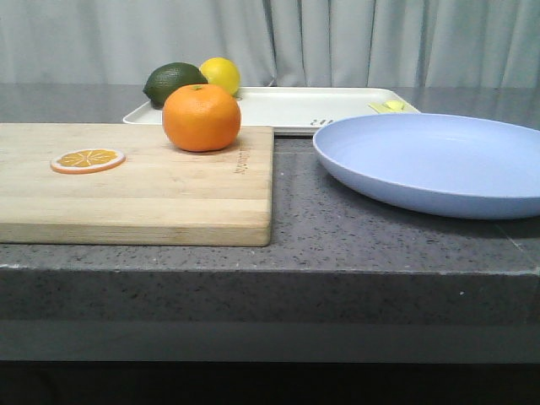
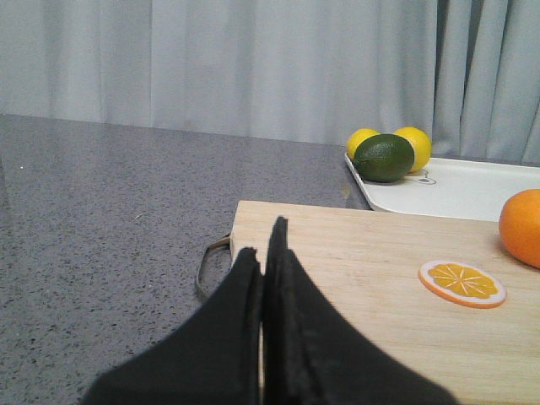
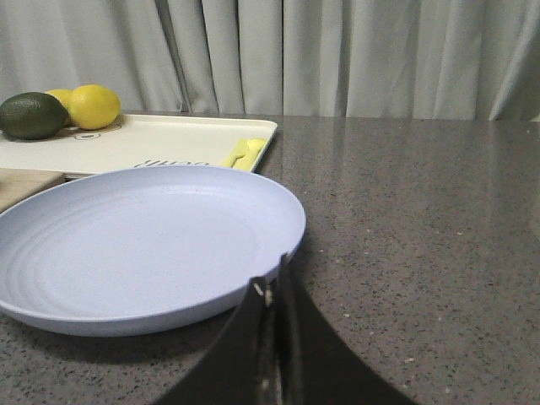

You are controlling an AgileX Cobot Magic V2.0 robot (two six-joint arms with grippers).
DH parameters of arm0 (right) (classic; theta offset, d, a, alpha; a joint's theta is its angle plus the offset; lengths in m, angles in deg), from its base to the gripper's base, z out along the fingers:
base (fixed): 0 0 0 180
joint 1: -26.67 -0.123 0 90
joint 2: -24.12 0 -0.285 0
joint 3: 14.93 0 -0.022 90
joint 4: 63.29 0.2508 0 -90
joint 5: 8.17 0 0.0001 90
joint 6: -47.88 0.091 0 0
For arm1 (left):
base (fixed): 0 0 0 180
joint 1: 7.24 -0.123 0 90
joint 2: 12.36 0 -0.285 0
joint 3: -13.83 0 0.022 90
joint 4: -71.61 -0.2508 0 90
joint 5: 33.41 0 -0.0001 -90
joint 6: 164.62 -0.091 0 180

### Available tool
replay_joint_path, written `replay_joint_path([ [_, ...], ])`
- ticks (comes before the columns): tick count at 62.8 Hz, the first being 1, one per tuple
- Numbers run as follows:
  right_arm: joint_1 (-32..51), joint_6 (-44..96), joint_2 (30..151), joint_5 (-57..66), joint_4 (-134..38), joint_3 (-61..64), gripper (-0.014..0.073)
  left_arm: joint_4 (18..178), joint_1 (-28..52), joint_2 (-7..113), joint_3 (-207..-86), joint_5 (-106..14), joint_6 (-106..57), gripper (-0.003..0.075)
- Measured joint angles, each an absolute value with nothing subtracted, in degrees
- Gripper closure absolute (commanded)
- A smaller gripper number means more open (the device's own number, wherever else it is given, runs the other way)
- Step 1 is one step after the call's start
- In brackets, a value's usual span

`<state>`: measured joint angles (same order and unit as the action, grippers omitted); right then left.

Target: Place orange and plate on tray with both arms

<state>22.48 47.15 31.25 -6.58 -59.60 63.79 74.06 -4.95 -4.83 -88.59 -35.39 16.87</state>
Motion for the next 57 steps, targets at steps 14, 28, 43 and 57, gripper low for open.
replay_joint_path([
  [14,22.48,47.15,31.25,-6.58,-59.6,63.79,0.0661,74.06,-4.95,-4.83,-88.59,-35.39,16.87,0.074],
  [28,22.48,47.15,31.25,-6.71,-59.6,63.79,0.0661,74.06,-4.95,-4.83,-88.59,-35.39,16.87,0.074],
  [43,22.48,47.15,31.25,-10.14,-59.6,63.79,0.0661,74.06,-4.95,-4.83,-88.59,-34.65,16.87,0.074],
  [57,22.48,47.15,31.25,-9.63,-58.27,63.26,0.0661,74.43,-4.95,-4.83,-88.87,-31.91,16.87,0.074],
])
